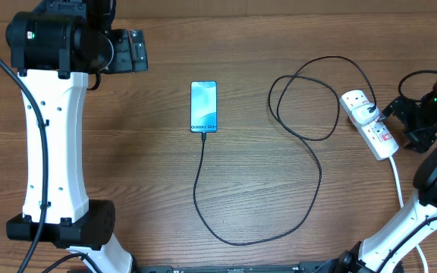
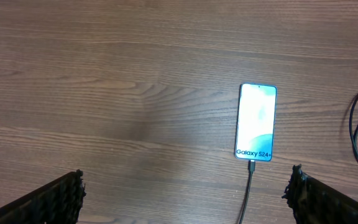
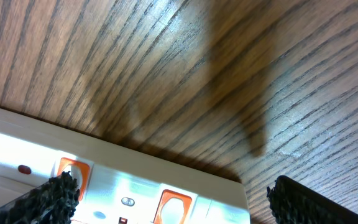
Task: Plug charger to phone and switch on socket
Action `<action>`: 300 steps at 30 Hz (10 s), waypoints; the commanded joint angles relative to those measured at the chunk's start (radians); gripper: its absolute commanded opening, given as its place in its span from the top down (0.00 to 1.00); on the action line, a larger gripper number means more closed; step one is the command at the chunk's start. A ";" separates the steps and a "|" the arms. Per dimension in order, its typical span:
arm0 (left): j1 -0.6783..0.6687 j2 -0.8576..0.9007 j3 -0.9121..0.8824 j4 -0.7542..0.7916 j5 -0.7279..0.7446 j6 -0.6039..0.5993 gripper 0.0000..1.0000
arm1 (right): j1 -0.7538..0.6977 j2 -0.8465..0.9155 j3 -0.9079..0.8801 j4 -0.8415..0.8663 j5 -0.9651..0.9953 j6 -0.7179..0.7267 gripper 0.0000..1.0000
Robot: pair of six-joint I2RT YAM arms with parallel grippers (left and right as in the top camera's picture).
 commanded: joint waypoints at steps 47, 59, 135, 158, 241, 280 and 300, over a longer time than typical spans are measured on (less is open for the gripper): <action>-0.007 -0.011 0.007 0.005 -0.012 -0.010 0.00 | 0.025 -0.191 0.143 -0.237 0.005 0.005 0.00; -0.007 -0.011 0.007 0.005 -0.012 -0.010 0.00 | 0.137 -0.725 0.112 -0.344 0.006 0.015 0.00; -0.013 -0.011 0.007 0.005 -0.012 -0.010 0.00 | 0.575 -2.150 -1.529 0.997 0.028 -0.237 0.00; -0.013 -0.011 0.007 0.005 -0.012 -0.010 0.00 | 0.576 -2.149 -1.633 1.051 0.080 -0.297 0.00; 0.110 -1.299 -1.854 1.117 0.339 0.185 0.01 | 0.576 -2.149 -1.633 1.051 0.088 -0.293 0.00; 0.137 -1.852 -2.347 1.437 0.068 0.087 0.00 | 0.576 -2.149 -1.633 1.051 0.088 -0.293 0.00; 0.108 -1.853 -2.379 1.493 0.058 0.208 0.00 | 0.576 -2.149 -1.633 1.051 0.089 -0.293 0.00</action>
